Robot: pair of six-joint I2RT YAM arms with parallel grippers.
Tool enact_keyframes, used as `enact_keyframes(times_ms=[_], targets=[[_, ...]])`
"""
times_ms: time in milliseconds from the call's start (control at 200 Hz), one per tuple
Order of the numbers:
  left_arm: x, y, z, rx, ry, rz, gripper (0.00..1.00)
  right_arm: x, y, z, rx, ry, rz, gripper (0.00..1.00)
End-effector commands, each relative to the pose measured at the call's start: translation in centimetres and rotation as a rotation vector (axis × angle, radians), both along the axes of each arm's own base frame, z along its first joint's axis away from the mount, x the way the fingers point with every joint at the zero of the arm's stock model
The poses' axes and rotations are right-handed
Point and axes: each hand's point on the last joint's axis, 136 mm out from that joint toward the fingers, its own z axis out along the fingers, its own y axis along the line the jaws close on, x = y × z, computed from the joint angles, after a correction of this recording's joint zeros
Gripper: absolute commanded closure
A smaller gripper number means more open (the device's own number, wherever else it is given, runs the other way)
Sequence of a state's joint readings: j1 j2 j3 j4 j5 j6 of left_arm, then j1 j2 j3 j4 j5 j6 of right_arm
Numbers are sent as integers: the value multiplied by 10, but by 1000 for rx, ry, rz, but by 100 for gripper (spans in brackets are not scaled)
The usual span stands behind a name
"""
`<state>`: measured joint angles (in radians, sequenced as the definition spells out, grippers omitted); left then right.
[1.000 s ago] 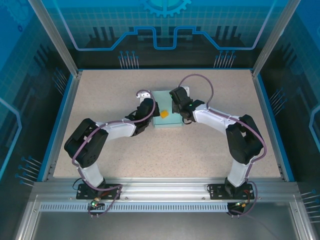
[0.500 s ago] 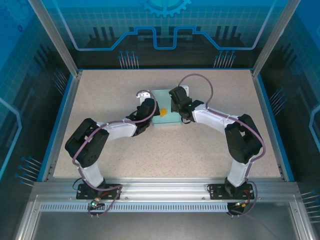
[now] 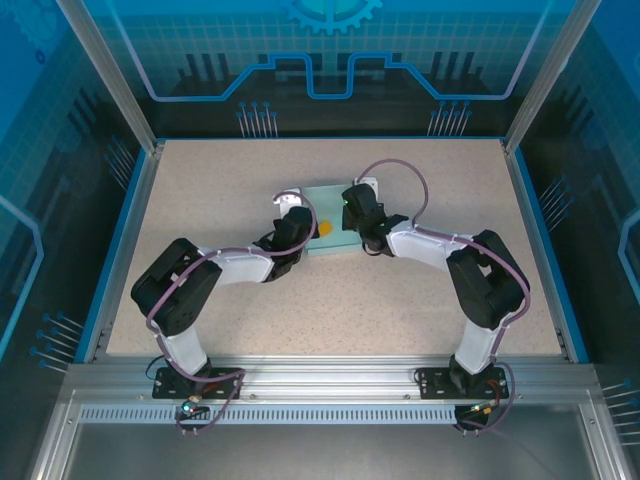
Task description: Fold the paper box
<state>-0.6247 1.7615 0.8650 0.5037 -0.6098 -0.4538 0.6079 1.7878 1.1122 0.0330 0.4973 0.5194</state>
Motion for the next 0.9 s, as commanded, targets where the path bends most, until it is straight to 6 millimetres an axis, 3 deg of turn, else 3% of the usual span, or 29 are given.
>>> enact_keyframes(times_ms=[0,300,460,495,895], targets=[[0,-1,19,-36,-72,9,99,-1,13,15,50,-58,38,96],[-14,0,11,3,-87,-4,98,-16,13,11,72,-110,90,96],[-27,-1,2,20,-100,-16,98,-19,16,19,90,-185,108,93],[-29,-2,1,27,-104,-20,98,-25,12,8,71,-168,112,93],[-46,-5,-18,58,-85,-2,97,-37,8,-6,52,-172,113,95]])
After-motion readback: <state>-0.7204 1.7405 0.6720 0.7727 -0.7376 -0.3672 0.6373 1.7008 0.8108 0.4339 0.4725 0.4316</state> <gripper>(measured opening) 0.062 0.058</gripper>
